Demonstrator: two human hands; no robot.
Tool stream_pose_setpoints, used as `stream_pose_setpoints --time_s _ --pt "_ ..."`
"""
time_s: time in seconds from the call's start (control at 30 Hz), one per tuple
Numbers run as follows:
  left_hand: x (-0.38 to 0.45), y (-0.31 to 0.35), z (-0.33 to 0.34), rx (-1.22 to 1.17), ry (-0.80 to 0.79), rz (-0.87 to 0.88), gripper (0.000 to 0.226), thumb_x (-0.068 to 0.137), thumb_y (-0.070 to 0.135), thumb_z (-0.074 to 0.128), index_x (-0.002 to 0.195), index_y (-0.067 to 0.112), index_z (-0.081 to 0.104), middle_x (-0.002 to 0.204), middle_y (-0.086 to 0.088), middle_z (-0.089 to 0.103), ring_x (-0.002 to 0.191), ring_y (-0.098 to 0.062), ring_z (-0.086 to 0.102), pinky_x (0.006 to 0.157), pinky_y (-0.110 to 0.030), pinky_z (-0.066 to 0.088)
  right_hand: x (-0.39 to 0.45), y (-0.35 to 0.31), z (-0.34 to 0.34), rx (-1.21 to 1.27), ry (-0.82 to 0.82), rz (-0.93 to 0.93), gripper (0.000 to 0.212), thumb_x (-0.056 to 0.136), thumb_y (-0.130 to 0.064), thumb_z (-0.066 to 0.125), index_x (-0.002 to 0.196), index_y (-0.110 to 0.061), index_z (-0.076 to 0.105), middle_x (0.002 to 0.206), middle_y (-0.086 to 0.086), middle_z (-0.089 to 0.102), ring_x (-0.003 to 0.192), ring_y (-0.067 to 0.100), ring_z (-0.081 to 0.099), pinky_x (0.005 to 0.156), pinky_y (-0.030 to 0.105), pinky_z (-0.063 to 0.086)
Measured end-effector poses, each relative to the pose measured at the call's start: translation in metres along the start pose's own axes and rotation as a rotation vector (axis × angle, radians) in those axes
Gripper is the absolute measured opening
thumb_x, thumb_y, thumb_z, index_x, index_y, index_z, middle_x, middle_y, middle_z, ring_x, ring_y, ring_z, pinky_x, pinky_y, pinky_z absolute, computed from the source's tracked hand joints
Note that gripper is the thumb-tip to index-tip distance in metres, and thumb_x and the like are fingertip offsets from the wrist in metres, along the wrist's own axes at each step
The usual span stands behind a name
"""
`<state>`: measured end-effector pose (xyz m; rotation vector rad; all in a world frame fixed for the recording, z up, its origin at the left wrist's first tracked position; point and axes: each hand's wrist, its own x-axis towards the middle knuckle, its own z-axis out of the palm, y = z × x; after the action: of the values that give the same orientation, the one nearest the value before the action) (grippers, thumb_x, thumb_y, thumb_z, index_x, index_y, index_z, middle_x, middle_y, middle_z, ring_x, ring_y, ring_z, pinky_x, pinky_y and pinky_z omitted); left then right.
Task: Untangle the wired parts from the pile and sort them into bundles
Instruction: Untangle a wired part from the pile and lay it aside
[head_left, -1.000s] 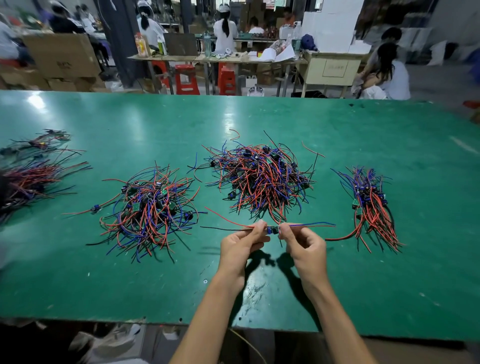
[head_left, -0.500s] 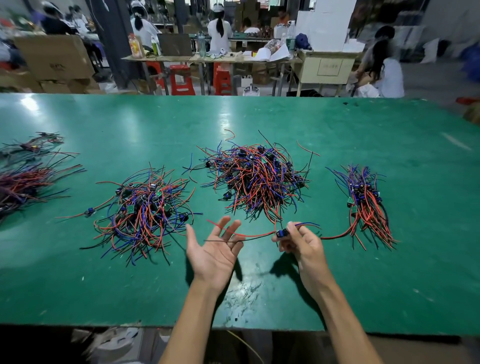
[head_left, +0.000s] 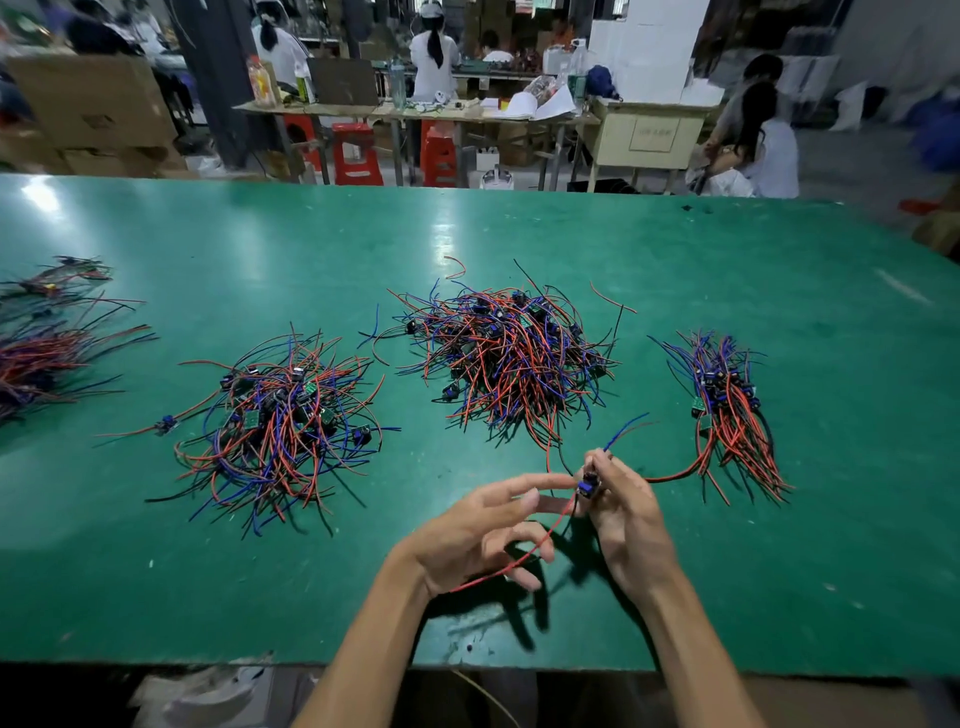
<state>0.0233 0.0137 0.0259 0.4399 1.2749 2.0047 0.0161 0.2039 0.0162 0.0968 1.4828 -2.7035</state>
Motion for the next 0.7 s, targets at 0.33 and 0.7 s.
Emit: stream_pose_setpoints --time_s 0.33,0.7 --pt "0.004 -0.005 0.008 0.065 0.16 0.036 0.024 0.097 0.022 0.061 0.116 0.023 0.075 0.101 -0.011 0.076 0.086 -0.028 0.066 0.067 -0.022 0.048 -0.001 0.001 0.004 -0.069 -0.048 -0.06 0.013 0.081 -0.019 0.073 0.068 -0.022 0.074 0.071 -0.007 0.063 0.065 0.002 0.056 0.065 0.013 0.047" --pt "0.009 -0.014 0.022 0.243 0.368 0.157 0.016 0.096 0.013 0.066 0.111 0.006 0.069 0.092 -0.021 0.076 0.068 -0.019 0.072 0.07 -0.028 0.058 -0.002 0.003 0.005 -0.203 -0.006 -0.069 0.051 0.06 -0.06 0.089 0.087 -0.018 0.08 0.087 -0.001 0.072 0.077 0.006 0.065 0.065 0.016 0.052"
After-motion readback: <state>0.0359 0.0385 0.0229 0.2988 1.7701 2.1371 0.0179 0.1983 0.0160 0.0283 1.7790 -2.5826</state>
